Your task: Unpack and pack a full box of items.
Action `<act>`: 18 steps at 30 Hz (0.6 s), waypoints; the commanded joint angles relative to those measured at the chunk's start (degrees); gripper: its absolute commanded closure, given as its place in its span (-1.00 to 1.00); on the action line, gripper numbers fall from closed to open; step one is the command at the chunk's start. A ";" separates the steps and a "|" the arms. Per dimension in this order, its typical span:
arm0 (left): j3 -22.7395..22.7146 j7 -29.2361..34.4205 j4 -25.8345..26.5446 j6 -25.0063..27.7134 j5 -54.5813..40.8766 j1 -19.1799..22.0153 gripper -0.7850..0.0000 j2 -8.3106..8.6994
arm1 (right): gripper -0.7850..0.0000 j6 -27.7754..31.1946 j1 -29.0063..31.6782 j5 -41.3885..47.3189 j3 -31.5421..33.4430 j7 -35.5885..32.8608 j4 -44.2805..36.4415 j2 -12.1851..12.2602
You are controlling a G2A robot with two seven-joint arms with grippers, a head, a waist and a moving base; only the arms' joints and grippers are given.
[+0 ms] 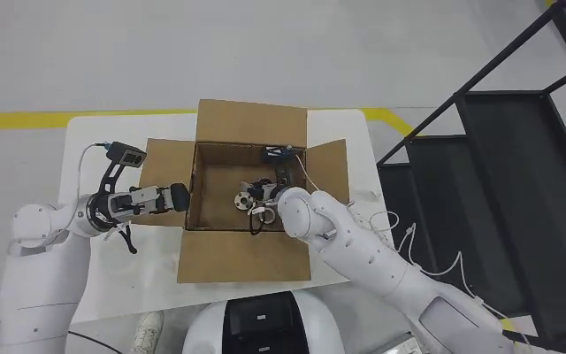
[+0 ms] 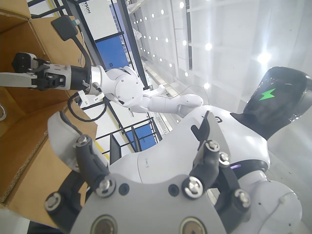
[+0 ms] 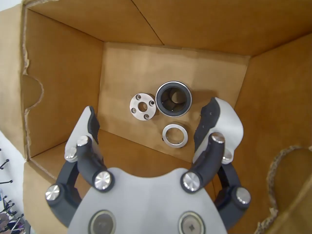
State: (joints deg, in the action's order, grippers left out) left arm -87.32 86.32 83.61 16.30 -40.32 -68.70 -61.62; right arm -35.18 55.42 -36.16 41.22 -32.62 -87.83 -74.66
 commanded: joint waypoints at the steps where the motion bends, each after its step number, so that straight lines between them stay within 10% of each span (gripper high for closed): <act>1: 0.00 0.00 0.00 0.00 0.00 0.00 -1.00 0.00 | -1.00 -0.34 -0.62 -0.09 -0.70 -0.35 1.28 -0.46; 16: 0.00 0.00 0.00 0.00 0.00 0.00 -1.00 0.00 | -1.00 -3.13 -5.77 -0.25 -4.88 1.79 13.34 -4.97; 18: 0.00 0.00 0.00 0.00 0.00 0.00 -1.00 0.00 | -0.75 -3.54 -6.36 -0.93 -5.51 2.02 14.62 -5.53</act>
State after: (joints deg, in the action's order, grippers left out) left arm -87.32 86.31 83.60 16.30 -40.32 -68.70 -61.62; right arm -38.57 49.29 -36.83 35.95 -30.66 -73.70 -79.98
